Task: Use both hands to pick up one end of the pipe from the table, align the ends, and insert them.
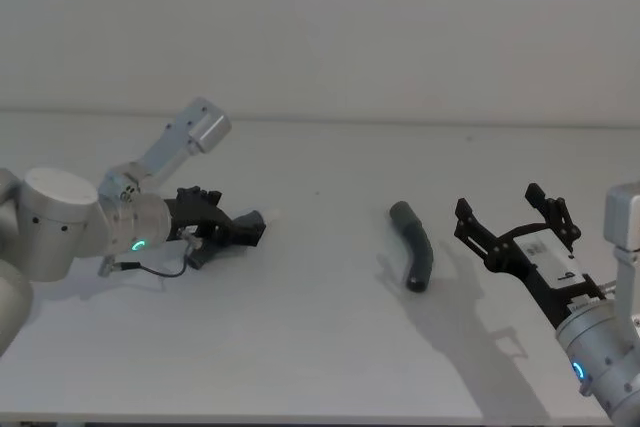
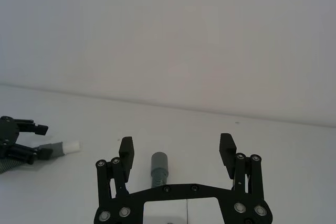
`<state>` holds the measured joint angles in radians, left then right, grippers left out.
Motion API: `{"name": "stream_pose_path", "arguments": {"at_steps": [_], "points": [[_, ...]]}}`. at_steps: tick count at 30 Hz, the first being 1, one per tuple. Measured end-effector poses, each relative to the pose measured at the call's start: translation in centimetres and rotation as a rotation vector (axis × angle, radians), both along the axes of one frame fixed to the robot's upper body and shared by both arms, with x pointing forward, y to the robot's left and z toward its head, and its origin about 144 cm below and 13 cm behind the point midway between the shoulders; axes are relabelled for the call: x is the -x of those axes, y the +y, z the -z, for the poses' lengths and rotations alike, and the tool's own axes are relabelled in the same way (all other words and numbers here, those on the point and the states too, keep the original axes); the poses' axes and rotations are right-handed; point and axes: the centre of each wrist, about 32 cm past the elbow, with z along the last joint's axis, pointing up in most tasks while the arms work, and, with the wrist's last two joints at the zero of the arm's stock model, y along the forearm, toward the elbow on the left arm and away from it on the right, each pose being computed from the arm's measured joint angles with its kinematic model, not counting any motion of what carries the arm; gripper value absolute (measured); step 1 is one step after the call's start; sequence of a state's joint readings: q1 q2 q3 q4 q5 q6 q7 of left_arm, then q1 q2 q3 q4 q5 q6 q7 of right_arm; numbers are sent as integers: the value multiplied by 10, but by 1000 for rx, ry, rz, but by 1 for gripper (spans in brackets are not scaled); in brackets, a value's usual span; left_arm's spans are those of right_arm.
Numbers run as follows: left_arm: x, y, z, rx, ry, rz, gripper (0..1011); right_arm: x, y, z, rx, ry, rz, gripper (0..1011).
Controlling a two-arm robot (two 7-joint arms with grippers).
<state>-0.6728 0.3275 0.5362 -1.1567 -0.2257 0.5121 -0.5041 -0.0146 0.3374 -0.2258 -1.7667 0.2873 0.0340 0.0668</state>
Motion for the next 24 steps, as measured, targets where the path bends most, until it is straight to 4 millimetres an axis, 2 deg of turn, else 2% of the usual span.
{"name": "stream_pose_path", "arguments": {"at_steps": [24], "points": [[-6,-3,1,22,53,-6,1001,0,0,0,0,0,0,1000]]}}
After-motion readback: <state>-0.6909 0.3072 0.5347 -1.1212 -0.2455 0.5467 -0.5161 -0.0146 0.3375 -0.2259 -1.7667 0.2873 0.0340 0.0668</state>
